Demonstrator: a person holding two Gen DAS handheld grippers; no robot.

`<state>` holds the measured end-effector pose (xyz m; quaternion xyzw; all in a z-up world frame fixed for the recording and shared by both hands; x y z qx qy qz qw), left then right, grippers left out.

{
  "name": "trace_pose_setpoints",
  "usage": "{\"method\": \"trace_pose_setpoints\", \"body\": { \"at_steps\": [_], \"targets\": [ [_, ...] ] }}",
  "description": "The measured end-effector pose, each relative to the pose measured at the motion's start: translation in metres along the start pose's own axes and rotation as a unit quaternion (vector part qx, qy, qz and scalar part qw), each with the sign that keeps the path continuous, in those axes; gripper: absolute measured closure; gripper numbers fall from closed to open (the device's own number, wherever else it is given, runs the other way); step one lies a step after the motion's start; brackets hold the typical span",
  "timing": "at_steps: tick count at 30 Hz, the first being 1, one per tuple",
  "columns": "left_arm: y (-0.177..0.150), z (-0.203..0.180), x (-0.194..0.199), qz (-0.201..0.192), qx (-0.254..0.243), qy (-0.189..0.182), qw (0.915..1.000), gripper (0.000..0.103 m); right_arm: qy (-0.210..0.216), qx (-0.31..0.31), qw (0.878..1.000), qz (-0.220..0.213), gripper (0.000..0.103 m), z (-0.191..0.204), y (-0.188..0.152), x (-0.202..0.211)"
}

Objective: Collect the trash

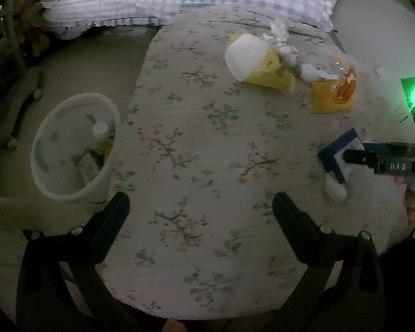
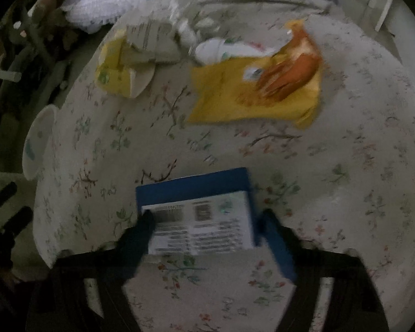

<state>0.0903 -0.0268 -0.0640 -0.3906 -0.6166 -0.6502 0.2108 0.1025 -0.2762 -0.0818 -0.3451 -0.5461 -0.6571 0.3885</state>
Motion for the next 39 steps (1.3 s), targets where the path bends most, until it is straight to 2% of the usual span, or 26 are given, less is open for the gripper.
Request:
{"method": "trace_pose_setpoints", "body": {
  "at_steps": [1,8,11,13,17,22,25,27,29,33,35,39],
  "targets": [
    [0.001,-0.003,-0.001,0.001,0.0,-0.004,1.0,0.001,0.005,-0.009,1.0,-0.001,0.045,-0.005,0.0,0.003],
    [0.0,-0.03,-0.008,0.013,-0.003,-0.026,0.9996,0.001,0.018,-0.033,0.999,-0.003,0.043,-0.036,-0.005,0.011],
    [-0.001,-0.033,-0.01,0.015,-0.009,-0.025,0.9995,0.001,0.021,-0.006,1.0,-0.012,0.042,-0.037,-0.004,0.019],
    [-0.002,-0.032,-0.01,0.017,-0.005,-0.026,0.9995,0.001,0.022,0.025,0.999,-0.011,0.038,-0.034,-0.005,0.023],
    [-0.003,-0.03,-0.01,0.019,-0.003,-0.024,0.9995,0.001,0.004,0.068,0.998,-0.003,0.038,-0.029,-0.015,0.018],
    [-0.005,-0.032,-0.01,0.023,0.001,-0.025,0.9994,0.001,0.02,0.067,0.998,-0.004,0.045,-0.025,-0.015,0.014],
    [-0.005,-0.036,-0.008,0.022,0.0,-0.031,0.9993,0.001,0.028,0.045,0.998,-0.024,0.045,-0.033,-0.009,0.026],
    [-0.006,-0.039,-0.008,0.021,-0.006,-0.035,0.9991,0.001,0.034,0.026,0.999,-0.025,0.045,-0.039,-0.006,0.026],
    [-0.007,-0.042,-0.009,0.024,-0.011,-0.037,0.999,0.001,0.038,0.034,0.999,-0.02,0.045,-0.038,-0.007,0.026],
    [-0.007,-0.041,-0.009,0.026,-0.012,-0.037,0.9989,0.001,0.024,0.126,0.992,-0.001,0.029,-0.013,-0.021,0.022],
    [-0.007,-0.039,-0.01,0.026,-0.011,-0.036,0.999,0.001,0.009,0.153,0.988,0.012,0.028,-0.003,-0.028,0.014],
    [-0.009,-0.036,-0.01,0.029,-0.011,-0.035,0.9989,0.001,0.0,0.149,0.989,0.015,0.028,0.007,-0.02,0.0]
  ]
}}
Point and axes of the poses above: each gripper's, at about its wrist camera, not at the fingertips, and x roughly against the way its jaws point, z to its left, y to its top, the point moved 1 cm from there along -x, roughly the way its jaws point, and after that the axes turned 14 degrees about -z, right-handed, at the moved point
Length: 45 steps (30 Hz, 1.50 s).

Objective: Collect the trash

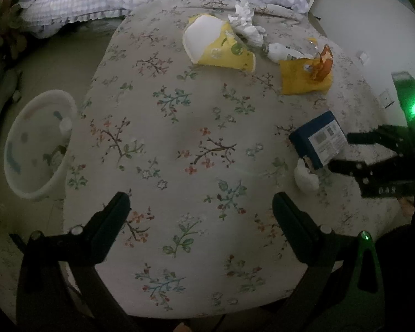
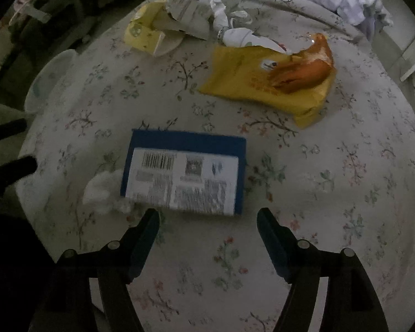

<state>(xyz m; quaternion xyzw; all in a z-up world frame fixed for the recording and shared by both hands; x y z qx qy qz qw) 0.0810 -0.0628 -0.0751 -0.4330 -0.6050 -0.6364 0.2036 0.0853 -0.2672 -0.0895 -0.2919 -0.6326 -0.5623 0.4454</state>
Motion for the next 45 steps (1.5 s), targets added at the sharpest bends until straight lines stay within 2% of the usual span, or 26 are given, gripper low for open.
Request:
{"method": "trace_pose_setpoints", "body": {
  "at_steps": [2,4,8,9,10,11,12,17,18,19,21,23,28,32,34,39,45],
  "targets": [
    [0.0,0.0,0.0,0.0,0.0,-0.002,1.0,0.001,-0.001,-0.003,1.0,-0.011,0.028,0.0,0.01,-0.001],
    [0.0,-0.001,0.001,-0.001,-0.001,-0.004,1.0,0.001,-0.001,-0.01,1.0,-0.02,0.023,-0.001,0.019,-0.003],
    [-0.001,-0.001,0.002,-0.002,-0.002,-0.006,1.0,0.001,-0.013,-0.037,0.999,-0.021,0.025,-0.008,0.031,-0.015],
    [-0.001,0.0,0.002,-0.001,-0.001,-0.005,1.0,0.001,-0.011,-0.051,0.998,-0.021,0.033,-0.013,0.034,-0.018],
    [-0.001,0.0,0.001,0.0,0.0,-0.005,1.0,0.001,-0.008,-0.064,0.998,-0.021,0.048,-0.016,0.037,-0.022],
    [-0.001,0.0,0.0,0.0,0.0,-0.006,1.0,0.001,-0.008,-0.074,0.997,-0.02,0.052,-0.021,0.038,-0.023],
    [-0.001,-0.001,0.0,0.001,0.0,-0.007,1.0,0.001,-0.009,-0.081,0.996,-0.022,0.063,-0.026,0.039,-0.024],
    [-0.002,-0.008,-0.003,0.006,0.011,-0.036,0.9993,0.001,-0.005,-0.098,0.994,-0.05,0.084,-0.047,0.039,-0.005],
    [-0.003,-0.012,-0.004,0.006,0.012,-0.045,0.9989,0.002,-0.002,-0.103,0.993,-0.055,0.096,-0.051,0.038,-0.001],
    [-0.003,-0.016,-0.006,0.008,0.011,-0.053,0.9985,0.005,0.0,-0.108,0.992,-0.059,0.099,-0.055,0.037,0.003],
    [-0.005,-0.027,-0.01,0.013,0.007,-0.076,0.997,0.011,-0.003,-0.116,0.991,-0.064,0.099,-0.06,0.03,0.015],
    [-0.008,-0.038,-0.015,0.02,0.003,-0.094,0.9954,0.023,-0.005,-0.125,0.99,-0.067,0.099,-0.067,0.026,0.023],
    [-0.014,-0.065,-0.032,0.036,-0.019,-0.139,0.9895,0.042,-0.009,-0.148,0.986,-0.08,0.099,-0.083,0.014,0.044],
    [-0.012,-0.079,-0.039,0.026,-0.028,-0.15,0.988,0.053,-0.012,-0.161,0.983,-0.087,0.099,-0.085,0.005,0.057],
    [-0.011,-0.08,-0.042,0.024,-0.03,-0.148,0.9882,0.071,-0.013,-0.166,0.982,-0.088,0.099,-0.086,0.003,0.06],
    [-0.012,-0.078,-0.038,0.012,-0.035,-0.15,0.9879,0.079,-0.013,-0.167,0.982,-0.092,0.099,-0.084,0.004,0.064],
    [-0.009,-0.052,-0.026,-0.004,-0.027,-0.13,0.9911,0.08,-0.005,-0.16,0.982,-0.103,0.099,-0.066,0.017,0.067]
  ]
}}
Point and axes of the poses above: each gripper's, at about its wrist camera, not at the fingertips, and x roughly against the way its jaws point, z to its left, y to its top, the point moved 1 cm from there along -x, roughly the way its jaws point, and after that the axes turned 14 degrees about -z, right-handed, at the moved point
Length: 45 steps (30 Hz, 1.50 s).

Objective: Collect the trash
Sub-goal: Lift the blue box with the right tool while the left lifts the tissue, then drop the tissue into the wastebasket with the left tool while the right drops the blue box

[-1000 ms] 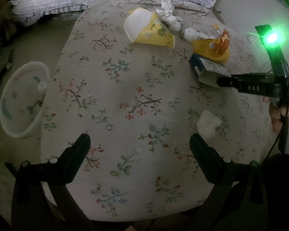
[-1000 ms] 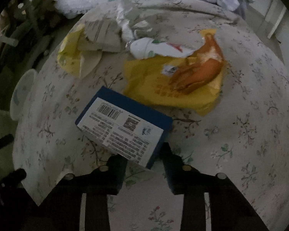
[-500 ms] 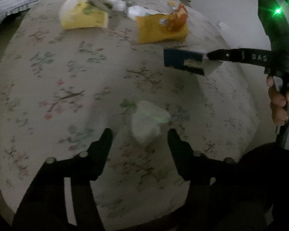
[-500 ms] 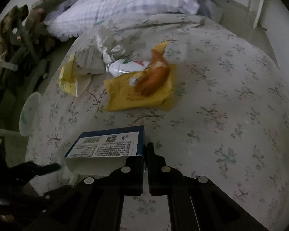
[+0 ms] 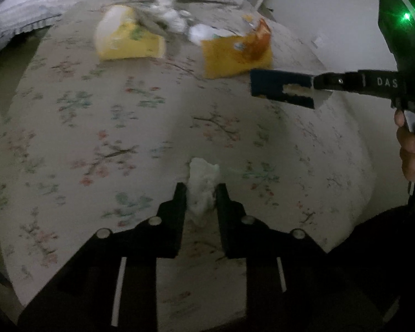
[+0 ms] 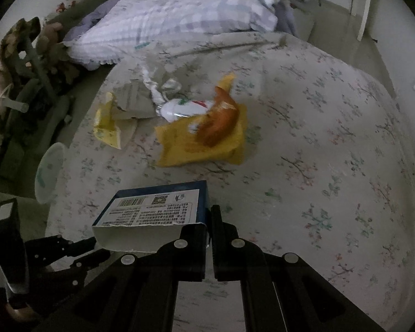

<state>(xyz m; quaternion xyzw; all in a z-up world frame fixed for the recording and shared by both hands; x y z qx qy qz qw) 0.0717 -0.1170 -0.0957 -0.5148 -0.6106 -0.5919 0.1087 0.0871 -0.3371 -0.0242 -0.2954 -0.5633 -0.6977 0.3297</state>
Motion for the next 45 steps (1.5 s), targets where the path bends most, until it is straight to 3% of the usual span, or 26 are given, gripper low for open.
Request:
{"method": "trace_pose_setpoints", "body": {
  "at_steps": [9,19,27,29,31,38,45],
  "targets": [
    [0.005,0.08,0.052,-0.052,0.065,0.058,0.9948,0.08,0.035,0.019,0.999,-0.006,0.099,0.073,0.015,-0.015],
    [0.002,0.177,0.101,-0.099,0.115,0.155,0.9762,0.079,0.078,0.052,0.996,-0.002,0.099,0.186,0.019,-0.053],
    [0.003,0.225,0.117,-0.119,0.137,0.184,0.9659,0.078,0.102,0.05,0.994,-0.003,0.099,0.263,0.015,-0.086],
    [0.002,0.236,0.115,-0.103,0.152,0.183,0.966,0.056,0.104,0.048,0.993,-0.007,0.099,0.276,0.014,-0.094],
    [0.001,0.244,0.113,-0.089,0.172,0.206,0.9592,0.037,0.102,0.042,0.994,-0.01,0.099,0.287,0.013,-0.103],
    [-0.011,0.264,0.131,-0.083,0.211,0.234,0.9454,0.029,0.079,0.054,0.995,-0.022,0.099,0.308,0.01,-0.118],
    [-0.018,0.268,0.141,-0.08,0.202,0.241,0.9459,0.028,0.078,0.066,0.994,-0.025,0.098,0.328,0.005,-0.133]
  ]
}}
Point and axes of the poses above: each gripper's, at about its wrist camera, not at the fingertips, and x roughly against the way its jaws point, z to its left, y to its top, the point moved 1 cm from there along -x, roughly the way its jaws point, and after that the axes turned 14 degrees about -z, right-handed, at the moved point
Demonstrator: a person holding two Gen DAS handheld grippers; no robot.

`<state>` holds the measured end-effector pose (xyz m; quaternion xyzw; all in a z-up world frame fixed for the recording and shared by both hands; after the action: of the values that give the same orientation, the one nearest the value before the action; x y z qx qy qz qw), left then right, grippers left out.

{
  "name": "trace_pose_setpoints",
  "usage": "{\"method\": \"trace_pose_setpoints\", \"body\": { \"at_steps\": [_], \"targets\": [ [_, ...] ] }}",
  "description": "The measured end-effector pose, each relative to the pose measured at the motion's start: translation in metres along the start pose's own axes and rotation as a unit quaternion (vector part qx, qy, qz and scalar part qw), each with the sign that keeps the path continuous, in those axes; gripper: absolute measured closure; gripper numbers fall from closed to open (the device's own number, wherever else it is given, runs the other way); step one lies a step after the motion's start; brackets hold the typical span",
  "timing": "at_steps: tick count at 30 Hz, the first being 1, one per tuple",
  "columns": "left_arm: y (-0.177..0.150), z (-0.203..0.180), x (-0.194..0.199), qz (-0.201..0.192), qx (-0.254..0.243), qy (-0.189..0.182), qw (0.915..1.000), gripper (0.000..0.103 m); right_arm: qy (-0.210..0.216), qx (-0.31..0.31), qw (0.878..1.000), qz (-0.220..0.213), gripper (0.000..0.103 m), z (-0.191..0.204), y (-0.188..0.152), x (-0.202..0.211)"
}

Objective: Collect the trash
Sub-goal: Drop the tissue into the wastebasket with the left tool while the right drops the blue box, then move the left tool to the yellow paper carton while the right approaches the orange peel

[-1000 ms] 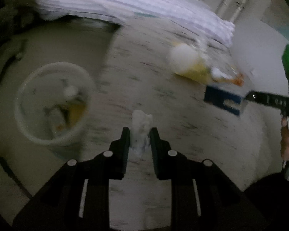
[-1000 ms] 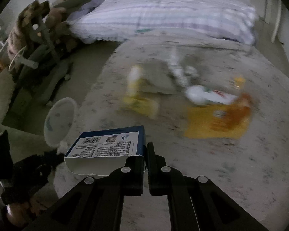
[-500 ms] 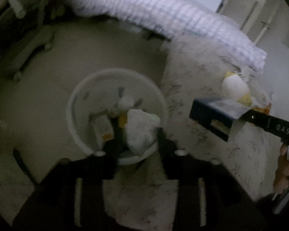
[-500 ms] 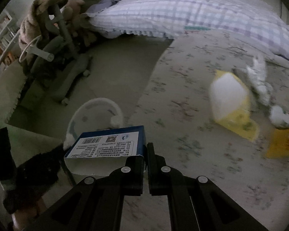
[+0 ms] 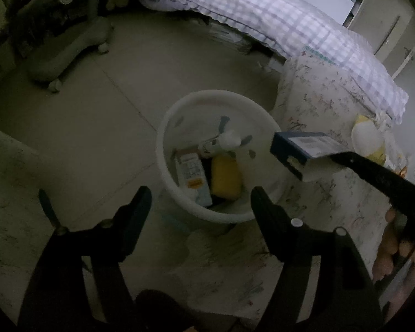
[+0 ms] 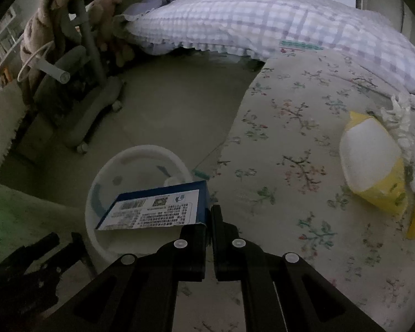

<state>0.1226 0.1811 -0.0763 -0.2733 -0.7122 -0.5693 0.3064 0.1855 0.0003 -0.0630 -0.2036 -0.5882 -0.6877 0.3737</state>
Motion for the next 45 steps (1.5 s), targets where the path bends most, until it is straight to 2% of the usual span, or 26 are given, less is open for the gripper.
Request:
{"method": "trace_pose_setpoints", "body": {
  "at_steps": [2,5,6,7,9,18,23,28,35,45],
  "targets": [
    [-0.001,0.002,0.001,0.0,-0.003,0.001,1.0,0.028,0.017,-0.008,1.0,0.001,0.098,0.003,0.0,-0.003],
    [-0.001,0.004,0.003,-0.002,-0.009,0.004,0.9999,0.026,0.05,-0.022,0.998,0.011,0.088,0.007,-0.001,-0.005],
    [-0.001,0.005,0.004,-0.003,-0.01,0.005,0.9999,0.025,0.054,-0.023,0.998,0.011,0.078,0.007,-0.001,-0.004],
    [-0.002,0.006,0.004,-0.003,-0.01,0.005,0.9999,0.025,0.055,-0.024,0.998,0.008,0.062,0.007,-0.001,-0.002],
    [-0.002,0.006,0.005,-0.003,-0.009,0.005,0.9999,0.024,0.055,-0.029,0.998,-0.004,0.041,0.005,0.0,0.003],
    [-0.005,0.003,0.011,-0.004,-0.009,0.005,0.9999,0.021,0.049,-0.046,0.998,-0.003,0.041,-0.013,-0.001,0.022],
    [-0.004,-0.015,0.018,-0.009,-0.012,-0.007,0.9999,0.016,0.036,-0.052,0.998,-0.007,0.039,-0.035,0.0,0.046],
    [-0.004,-0.042,0.024,-0.021,-0.028,-0.017,0.9992,0.004,0.007,-0.059,0.998,-0.021,0.035,-0.071,0.004,0.073],
    [-0.002,-0.085,0.023,-0.022,-0.048,-0.043,0.9977,0.003,-0.043,-0.067,0.996,-0.039,0.033,-0.133,0.009,0.108],
    [-0.004,-0.148,0.014,-0.014,-0.076,-0.074,0.9943,0.003,-0.115,-0.079,0.989,-0.05,0.032,-0.223,0.007,0.137]
  ]
}}
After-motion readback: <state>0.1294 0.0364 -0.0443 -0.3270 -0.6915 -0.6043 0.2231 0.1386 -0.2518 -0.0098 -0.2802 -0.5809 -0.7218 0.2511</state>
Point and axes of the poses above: each gripper's, at about its wrist camera, not at the fingertips, and x roughly against the way its jaws point, z to its left, y to its top, the point moved 1 cm from there along -x, roughly the way its jaws point, and after that the axes turned 14 degrees about -z, right-handed, at the moved point
